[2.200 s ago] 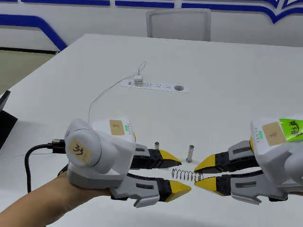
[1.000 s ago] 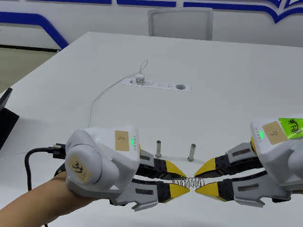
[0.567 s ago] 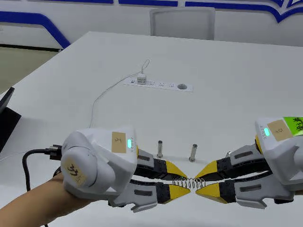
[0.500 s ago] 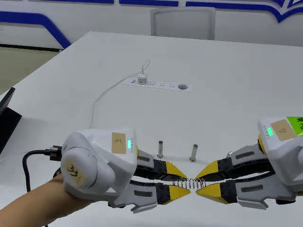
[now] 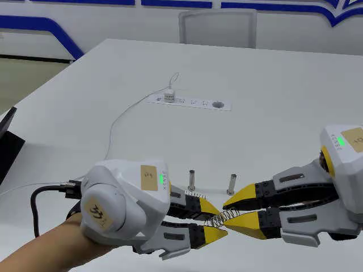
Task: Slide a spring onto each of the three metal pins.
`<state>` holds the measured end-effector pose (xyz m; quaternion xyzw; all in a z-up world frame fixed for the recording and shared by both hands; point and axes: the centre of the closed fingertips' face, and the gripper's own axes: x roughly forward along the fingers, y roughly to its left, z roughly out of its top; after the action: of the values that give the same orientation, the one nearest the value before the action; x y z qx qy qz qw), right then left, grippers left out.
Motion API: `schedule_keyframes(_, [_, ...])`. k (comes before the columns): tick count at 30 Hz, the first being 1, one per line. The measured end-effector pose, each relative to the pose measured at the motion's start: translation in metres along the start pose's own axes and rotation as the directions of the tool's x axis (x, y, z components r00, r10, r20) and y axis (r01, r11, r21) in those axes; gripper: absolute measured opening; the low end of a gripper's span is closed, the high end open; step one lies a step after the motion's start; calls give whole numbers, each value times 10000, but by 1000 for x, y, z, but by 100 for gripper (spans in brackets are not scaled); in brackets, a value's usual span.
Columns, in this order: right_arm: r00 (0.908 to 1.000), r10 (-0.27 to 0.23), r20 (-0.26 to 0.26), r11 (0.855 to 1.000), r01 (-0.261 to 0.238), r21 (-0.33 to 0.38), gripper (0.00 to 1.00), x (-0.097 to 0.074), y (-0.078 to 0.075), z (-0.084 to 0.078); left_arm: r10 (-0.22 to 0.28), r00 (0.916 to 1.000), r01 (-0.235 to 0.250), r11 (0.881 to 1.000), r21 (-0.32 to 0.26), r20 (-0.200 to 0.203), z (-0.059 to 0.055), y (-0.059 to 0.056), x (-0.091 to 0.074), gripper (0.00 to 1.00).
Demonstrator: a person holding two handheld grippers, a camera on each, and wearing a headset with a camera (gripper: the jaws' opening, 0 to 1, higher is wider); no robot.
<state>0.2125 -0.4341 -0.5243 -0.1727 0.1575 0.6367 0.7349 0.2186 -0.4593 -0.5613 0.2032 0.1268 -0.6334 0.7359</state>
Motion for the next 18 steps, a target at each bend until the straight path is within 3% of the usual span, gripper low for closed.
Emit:
schedule_keyframes(2, [9993,-50,358,9998,43,201,11,-1,-1,6,27,9998,-26,10000,-89,176,3,0,-1,10])
schedule_keyframes(10, [9992,-243,313,9989,230,402,11,2,0,8,93,9997,-86,9995,-298,233,3,0,-1,10])
schedule_keyframes(13, [9984,-339,462,9980,314,556,11,2,0,12,-45,9988,93,9952,-977,498,5,-1,-1,11])
schedule_keyframes(15, [9978,-484,458,9974,458,556,10,3,-3,13,171,9988,-138,9975,-697,465,5,3,-2,11])
schedule_keyframes(18, [9974,-575,434,9960,543,708,10,4,-6,13,279,9985,-242,9968,-766,470,4,5,-1,12])
